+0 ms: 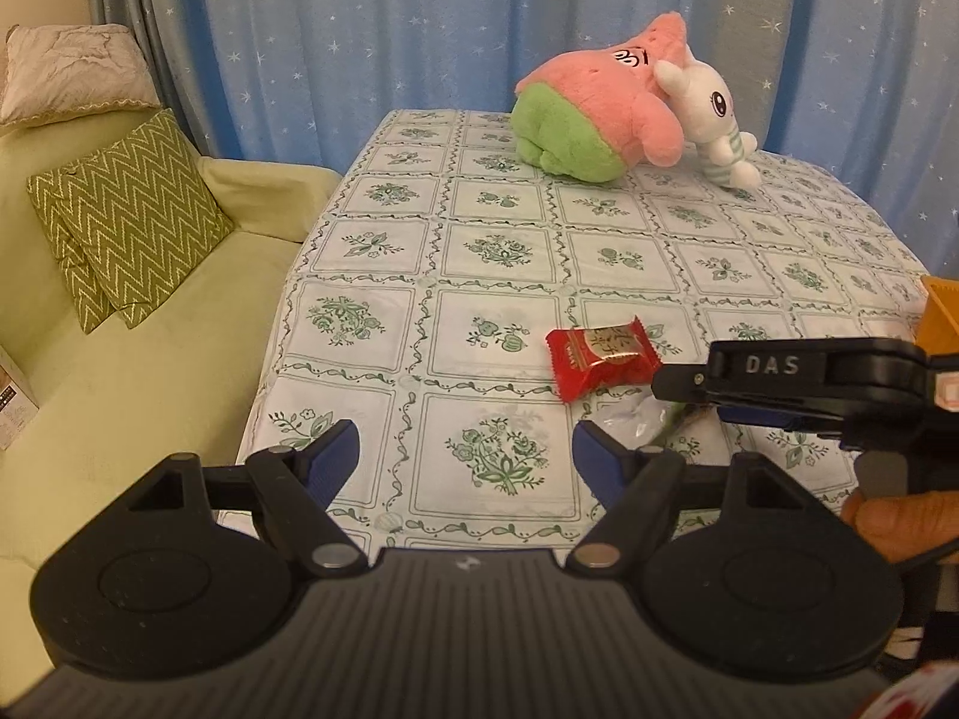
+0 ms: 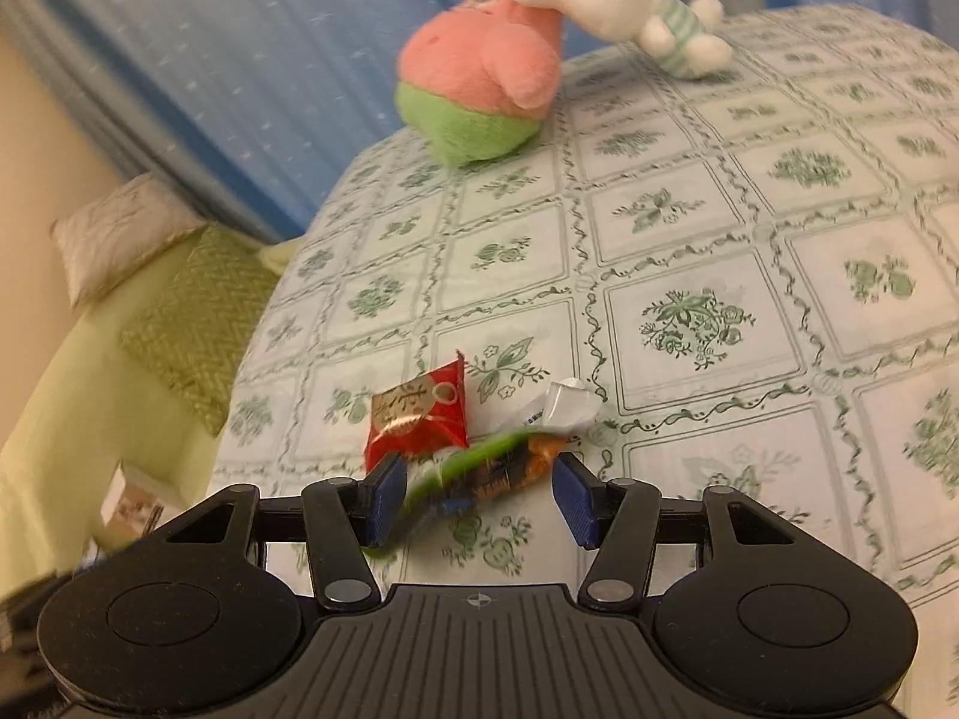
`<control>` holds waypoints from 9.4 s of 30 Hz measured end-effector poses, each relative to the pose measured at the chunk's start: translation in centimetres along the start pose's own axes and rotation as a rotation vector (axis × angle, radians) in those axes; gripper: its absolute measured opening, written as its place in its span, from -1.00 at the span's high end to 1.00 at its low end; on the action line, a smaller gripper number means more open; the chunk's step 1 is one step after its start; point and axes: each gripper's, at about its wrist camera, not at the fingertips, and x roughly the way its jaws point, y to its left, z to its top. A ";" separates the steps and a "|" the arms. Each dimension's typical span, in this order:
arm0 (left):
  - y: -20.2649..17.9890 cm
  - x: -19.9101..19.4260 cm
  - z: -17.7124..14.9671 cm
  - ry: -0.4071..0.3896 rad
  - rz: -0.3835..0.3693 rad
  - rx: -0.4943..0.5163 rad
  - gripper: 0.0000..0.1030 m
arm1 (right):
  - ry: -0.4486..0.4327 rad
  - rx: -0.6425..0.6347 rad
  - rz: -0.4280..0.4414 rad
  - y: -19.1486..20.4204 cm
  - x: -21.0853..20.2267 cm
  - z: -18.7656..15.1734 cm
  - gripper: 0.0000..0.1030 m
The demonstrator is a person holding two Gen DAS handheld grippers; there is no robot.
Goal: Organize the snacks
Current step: 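Grasp the clear green-edged snack packet with the right tool, then grasp the red square cake with the left tool while the right holds the packet, then carry the red cake and green-edged packet over the orange tray, then lower both snacks into the tray and open both tools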
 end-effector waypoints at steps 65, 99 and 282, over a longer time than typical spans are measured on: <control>-6.2 10.6 3.4 0.018 -0.189 0.091 -0.06 | -0.052 -0.526 -0.137 -5.6 -2.7 0.9 0.30; -7.5 0.2 1.1 0.003 -0.200 0.003 0.24 | -0.053 -0.507 -0.126 -4.2 -8.0 -0.7 0.55; -37.0 -7.1 -2.0 0.035 -0.396 0.175 -0.75 | -0.266 -0.057 -0.335 -29.2 -34.6 3.8 0.09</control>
